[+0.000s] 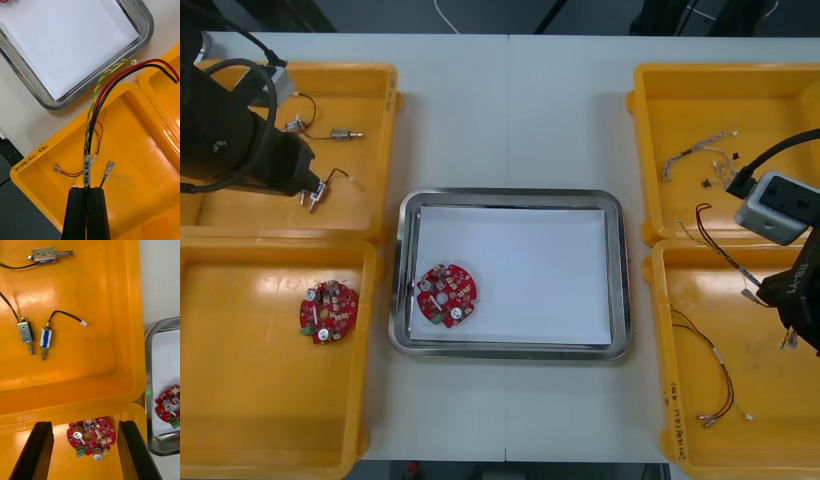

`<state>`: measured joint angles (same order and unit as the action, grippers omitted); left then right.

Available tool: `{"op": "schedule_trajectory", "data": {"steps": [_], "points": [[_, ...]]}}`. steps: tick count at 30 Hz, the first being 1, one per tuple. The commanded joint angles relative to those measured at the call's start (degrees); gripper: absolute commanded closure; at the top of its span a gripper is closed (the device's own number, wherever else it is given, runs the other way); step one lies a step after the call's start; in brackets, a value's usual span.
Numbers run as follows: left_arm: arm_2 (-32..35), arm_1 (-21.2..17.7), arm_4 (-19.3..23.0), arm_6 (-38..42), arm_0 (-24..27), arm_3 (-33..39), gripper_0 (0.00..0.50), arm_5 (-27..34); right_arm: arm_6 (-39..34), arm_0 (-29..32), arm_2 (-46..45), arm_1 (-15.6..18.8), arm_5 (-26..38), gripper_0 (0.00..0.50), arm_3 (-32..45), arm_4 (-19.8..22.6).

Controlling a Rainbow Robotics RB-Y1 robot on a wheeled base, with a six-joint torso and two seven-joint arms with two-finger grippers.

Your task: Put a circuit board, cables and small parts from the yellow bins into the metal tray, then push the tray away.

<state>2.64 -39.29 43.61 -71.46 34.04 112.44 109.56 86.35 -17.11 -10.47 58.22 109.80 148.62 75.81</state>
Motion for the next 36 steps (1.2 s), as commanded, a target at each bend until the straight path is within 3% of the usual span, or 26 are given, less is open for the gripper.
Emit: {"op": "schedule_trajectory", "data": {"steps": [1, 8, 17, 36], "points": [[2.2, -2.7, -2.0, -1.8, 2.6, -1.7, 0.000, 0.4, 3.3, -7.4, 7.4, -0.4, 0.2, 0.500, 1.4, -1.2], [3.1, -3.1, -2.4, -9.6, 4.5, -8.4, 0.000, -2.4, 3.6, -14.7, 18.8, -4.3, 0.2, 0.500, 1.3, -7.8], [3.9, -3.1, -2.3, -18.4, 9.0, -16.1, 0.000, -3.7, 3.8, -22.4, 27.5, -9.7, 0.2, 0.500, -3.3, -10.2], [5.3, -3.1, -3.1, -39.0, 13.4, -33.2, 0.000, -16.9, 7.7, -29.8, 42.3, -18.4, 0.2, 0.500, -12.5, -22.4]]}}
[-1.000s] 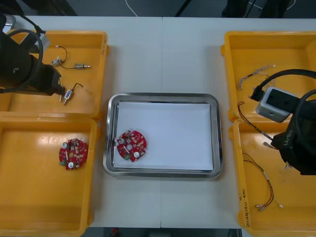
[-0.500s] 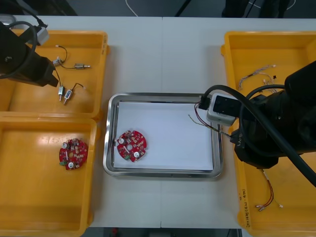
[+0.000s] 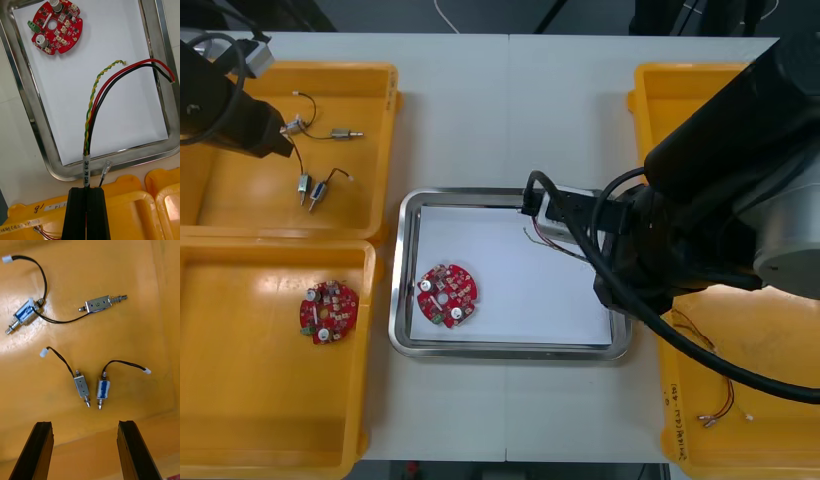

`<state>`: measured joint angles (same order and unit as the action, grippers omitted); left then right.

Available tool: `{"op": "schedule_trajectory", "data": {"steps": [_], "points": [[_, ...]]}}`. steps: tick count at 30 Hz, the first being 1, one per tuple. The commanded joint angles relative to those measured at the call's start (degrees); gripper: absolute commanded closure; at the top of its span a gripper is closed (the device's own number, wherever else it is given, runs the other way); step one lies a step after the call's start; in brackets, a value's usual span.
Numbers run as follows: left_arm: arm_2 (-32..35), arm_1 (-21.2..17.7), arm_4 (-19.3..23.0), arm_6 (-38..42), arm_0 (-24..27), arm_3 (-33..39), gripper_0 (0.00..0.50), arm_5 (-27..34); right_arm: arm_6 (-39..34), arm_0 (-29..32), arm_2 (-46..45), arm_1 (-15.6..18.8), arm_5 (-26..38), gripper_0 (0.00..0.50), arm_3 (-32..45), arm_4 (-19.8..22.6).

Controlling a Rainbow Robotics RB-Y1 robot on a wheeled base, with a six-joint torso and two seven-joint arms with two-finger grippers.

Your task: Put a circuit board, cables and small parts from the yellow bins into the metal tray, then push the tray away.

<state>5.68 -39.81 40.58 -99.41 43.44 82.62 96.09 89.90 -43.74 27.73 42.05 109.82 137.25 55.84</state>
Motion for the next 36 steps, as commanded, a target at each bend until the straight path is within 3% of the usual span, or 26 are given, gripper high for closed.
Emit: {"op": "schedule_trajectory", "data": {"steps": [1, 11, 22, 28, 30, 36], "points": [[2.1, -2.6, 0.0, -12.3, 4.4, -4.7, 0.000, -4.6, 4.6, -3.5, 5.3, -2.6, 0.2, 0.500, -1.5, -3.5], [2.2, -2.5, 0.7, -22.1, 9.3, -19.0, 0.000, -14.1, 11.6, -3.7, 12.5, -4.3, 0.2, 0.500, -3.8, -13.3], [2.5, -2.5, 1.0, -28.2, 13.3, -26.9, 0.000, -19.0, 16.3, -3.6, 13.4, -8.4, -0.6, 0.500, -13.2, -11.7], [2.5, -2.6, 2.5, -31.8, 14.1, -30.6, 0.000, -22.7, 16.5, -3.7, 15.3, -8.9, -4.8, 0.500, -16.8, -12.8], [2.6, -2.5, 3.8, -35.0, 14.5, -34.6, 0.000, -26.7, 16.8, -3.6, 16.8, -9.2, -8.0, 0.500, -19.4, -12.9], [2.6, -1.8, 6.3, -39.5, 14.4, -38.1, 0.000, -30.9, 17.0, -3.6, 21.4, -9.0, -10.7, 0.500, -20.0, -17.6]]}}
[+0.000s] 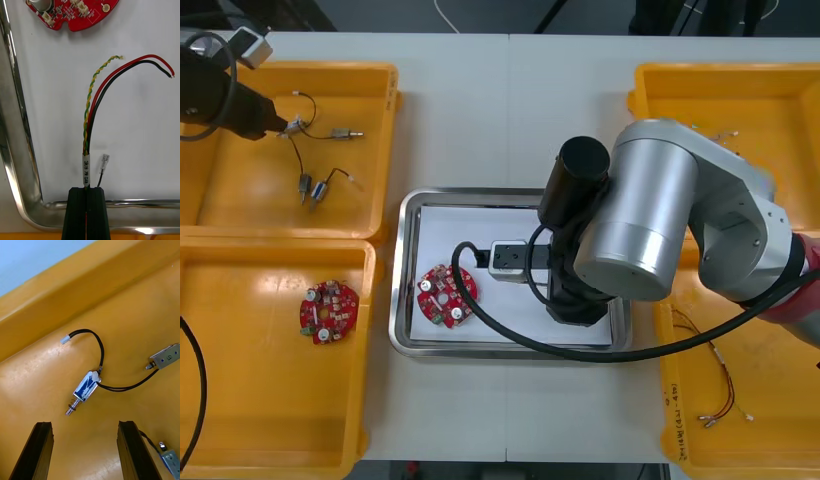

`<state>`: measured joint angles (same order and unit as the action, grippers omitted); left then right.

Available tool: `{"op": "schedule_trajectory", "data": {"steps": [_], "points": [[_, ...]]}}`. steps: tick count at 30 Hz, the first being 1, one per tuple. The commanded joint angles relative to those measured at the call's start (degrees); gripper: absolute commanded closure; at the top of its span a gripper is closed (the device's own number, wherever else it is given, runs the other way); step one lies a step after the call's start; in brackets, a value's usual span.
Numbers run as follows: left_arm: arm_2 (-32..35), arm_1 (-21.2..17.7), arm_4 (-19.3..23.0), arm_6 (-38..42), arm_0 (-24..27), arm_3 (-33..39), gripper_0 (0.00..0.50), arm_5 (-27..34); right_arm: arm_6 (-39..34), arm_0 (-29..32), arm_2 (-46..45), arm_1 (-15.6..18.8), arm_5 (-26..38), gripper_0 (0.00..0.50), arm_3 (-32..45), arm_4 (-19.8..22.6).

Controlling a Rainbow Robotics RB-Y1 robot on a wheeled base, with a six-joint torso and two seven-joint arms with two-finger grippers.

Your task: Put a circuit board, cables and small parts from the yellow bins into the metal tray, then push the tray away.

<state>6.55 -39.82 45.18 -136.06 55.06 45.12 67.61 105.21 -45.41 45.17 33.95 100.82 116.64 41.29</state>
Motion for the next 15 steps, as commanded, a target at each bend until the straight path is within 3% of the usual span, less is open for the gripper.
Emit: {"op": "schedule_trajectory", "data": {"steps": [1, 10, 15], "points": [[1.7, -1.5, 1.7, -3.0, 2.8, -0.7, 0.000, -3.0, 1.5, -2.0, 4.7, -0.9, -2.2, 0.500, 0.5, -3.7], [1.7, 0.6, 1.6, -3.3, 2.8, -3.3, 0.000, -9.0, 1.5, -2.0, 8.4, -0.7, -4.7, 0.500, -1.2, -4.8], [1.6, 1.7, 1.4, -4.2, 2.9, -5.9, 0.000, -12.5, 0.8, -2.0, 11.7, -0.6, -5.3, 0.500, -1.2, -7.4]]}}
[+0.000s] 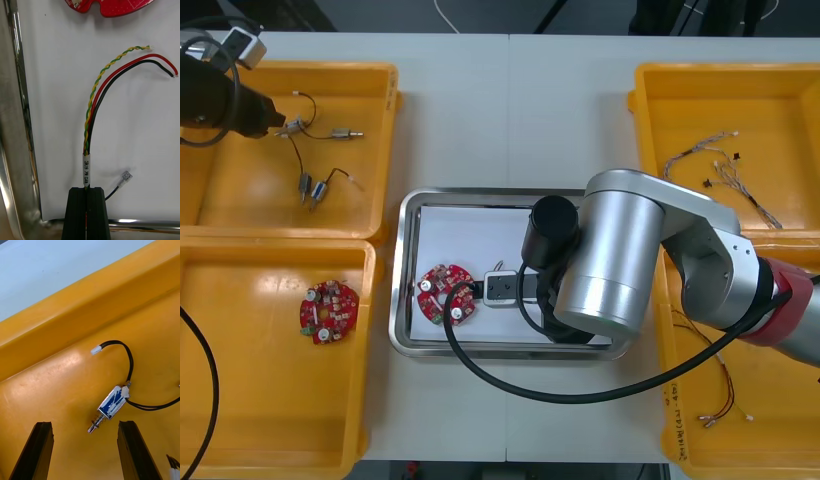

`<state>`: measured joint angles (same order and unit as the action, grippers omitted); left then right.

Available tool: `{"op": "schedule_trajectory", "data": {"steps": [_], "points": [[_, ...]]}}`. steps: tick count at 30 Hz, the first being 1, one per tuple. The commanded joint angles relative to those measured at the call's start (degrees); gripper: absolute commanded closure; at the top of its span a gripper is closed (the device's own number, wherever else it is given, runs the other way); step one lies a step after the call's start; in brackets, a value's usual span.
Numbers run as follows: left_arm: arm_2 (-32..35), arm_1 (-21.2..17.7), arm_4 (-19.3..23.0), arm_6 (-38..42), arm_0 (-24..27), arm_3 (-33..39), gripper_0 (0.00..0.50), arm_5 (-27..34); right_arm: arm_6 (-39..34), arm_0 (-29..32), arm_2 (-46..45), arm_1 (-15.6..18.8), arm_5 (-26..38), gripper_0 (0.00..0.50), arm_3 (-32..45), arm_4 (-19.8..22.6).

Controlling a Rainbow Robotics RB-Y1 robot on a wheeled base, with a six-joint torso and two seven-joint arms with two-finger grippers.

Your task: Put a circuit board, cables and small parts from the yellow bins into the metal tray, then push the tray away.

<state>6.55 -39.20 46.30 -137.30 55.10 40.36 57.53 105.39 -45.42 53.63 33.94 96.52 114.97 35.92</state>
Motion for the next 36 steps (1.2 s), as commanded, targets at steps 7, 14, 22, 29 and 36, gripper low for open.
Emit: {"op": "schedule_trajectory", "data": {"steps": [7, 14, 22, 29, 36], "points": [[1.7, 2.7, 1.0, -2.7, 2.9, -2.3, 0.000, -3.9, -0.3, -1.9, 5.8, -0.4, -5.5, 0.500, -3.1, -2.5], [1.4, 3.7, 0.5, -3.4, 2.8, -3.5, 0.000, -6.1, -0.3, -1.9, 6.0, -0.4, -6.9, 0.344, -4.6, -2.8], [-0.3, 4.5, 1.4, -3.5, 2.8, -5.6, 0.000, -9.7, 0.5, -1.9, 2.7, -0.6, -6.1, 0.030, -4.0, -2.2], [-0.8, 4.5, 1.8, -3.9, 2.8, -6.7, 0.000, -10.3, 0.5, -1.9, -0.5, -0.8, -3.1, 0.000, -2.3, -0.2], [-0.8, 4.4, 2.0, -4.2, 2.8, -7.1, 0.325, -10.3, 0.0, -1.9, -6.6, -2.6, 6.1, 0.000, 2.6, 2.4]]}}
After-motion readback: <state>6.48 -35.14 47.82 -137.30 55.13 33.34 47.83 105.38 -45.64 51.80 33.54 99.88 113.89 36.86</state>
